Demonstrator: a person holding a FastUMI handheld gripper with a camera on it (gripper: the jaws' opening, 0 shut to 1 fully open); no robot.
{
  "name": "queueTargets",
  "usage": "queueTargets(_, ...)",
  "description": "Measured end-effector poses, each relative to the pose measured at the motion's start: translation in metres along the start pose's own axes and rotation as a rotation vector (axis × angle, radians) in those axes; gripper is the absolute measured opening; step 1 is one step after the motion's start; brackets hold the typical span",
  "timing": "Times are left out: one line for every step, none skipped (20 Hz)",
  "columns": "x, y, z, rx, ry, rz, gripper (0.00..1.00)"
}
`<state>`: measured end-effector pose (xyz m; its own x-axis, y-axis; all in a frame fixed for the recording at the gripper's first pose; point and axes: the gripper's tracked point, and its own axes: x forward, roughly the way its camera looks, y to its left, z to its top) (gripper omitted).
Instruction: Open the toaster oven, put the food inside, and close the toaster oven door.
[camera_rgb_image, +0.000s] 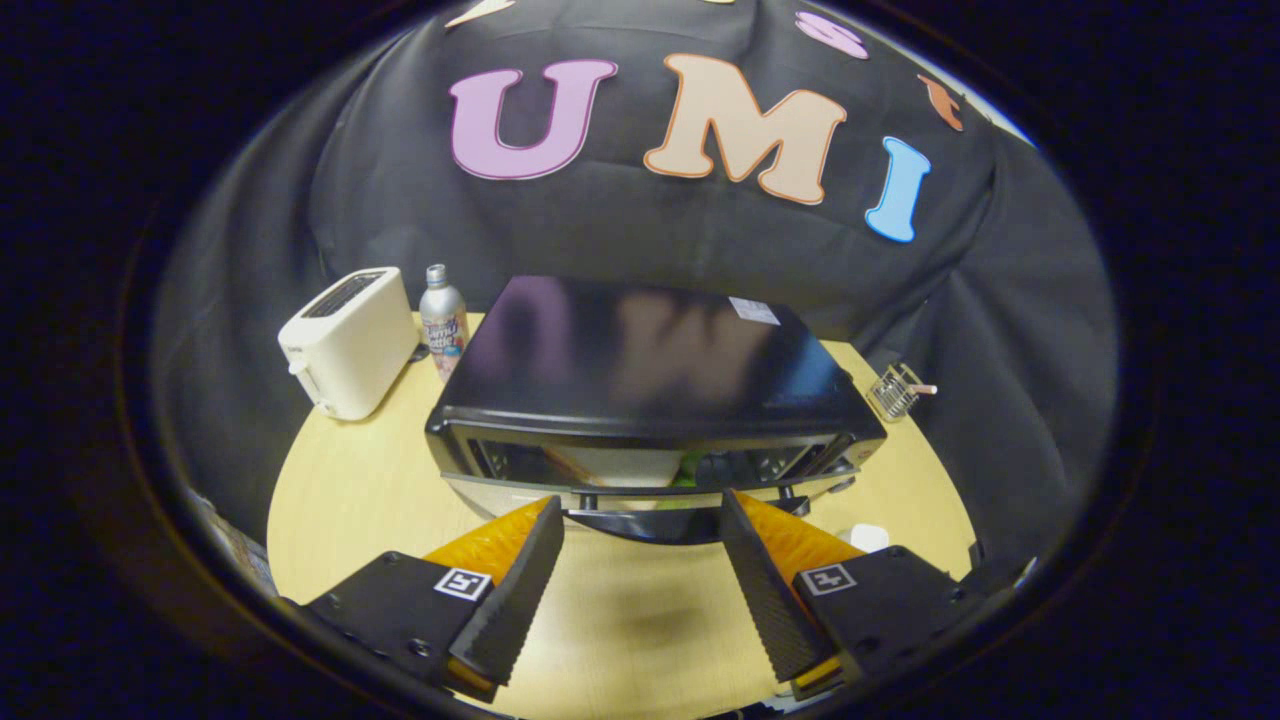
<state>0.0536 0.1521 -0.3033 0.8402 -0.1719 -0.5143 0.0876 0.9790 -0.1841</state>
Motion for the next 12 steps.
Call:
queueTargets(0.003,0.000,0.003,0.002,-0.008,0.001,0.96)
queueTargets(0.006,-0.001,0.006,0.001,-0.015,0.001,0.96)
queueTargets(0.010,0.000,0.010,0.002,-0.021,0.003,0.96)
queueTargets(0.012,0.001,0.014,0.003,-0.028,0.004,0.96)
queueTargets(0.014,0.001,0.016,0.009,-0.036,0.008,0.96)
queueTargets(0.015,0.002,0.016,0.014,-0.038,0.013,0.96)
queueTargets(0.015,0.002,0.016,0.014,-0.041,0.016,0.96)
queueTargets(0.017,0.001,0.017,0.012,-0.044,0.017,0.96)
queueTargets(0.016,0.001,0.017,0.010,-0.046,0.016,0.96)
queueTargets(0.016,0.001,0.017,0.010,-0.047,0.015,0.96)
queueTargets(0.016,0.001,0.017,0.012,-0.047,0.016,0.96)
queueTargets(0.016,0.002,0.017,0.012,-0.048,0.019,0.96)
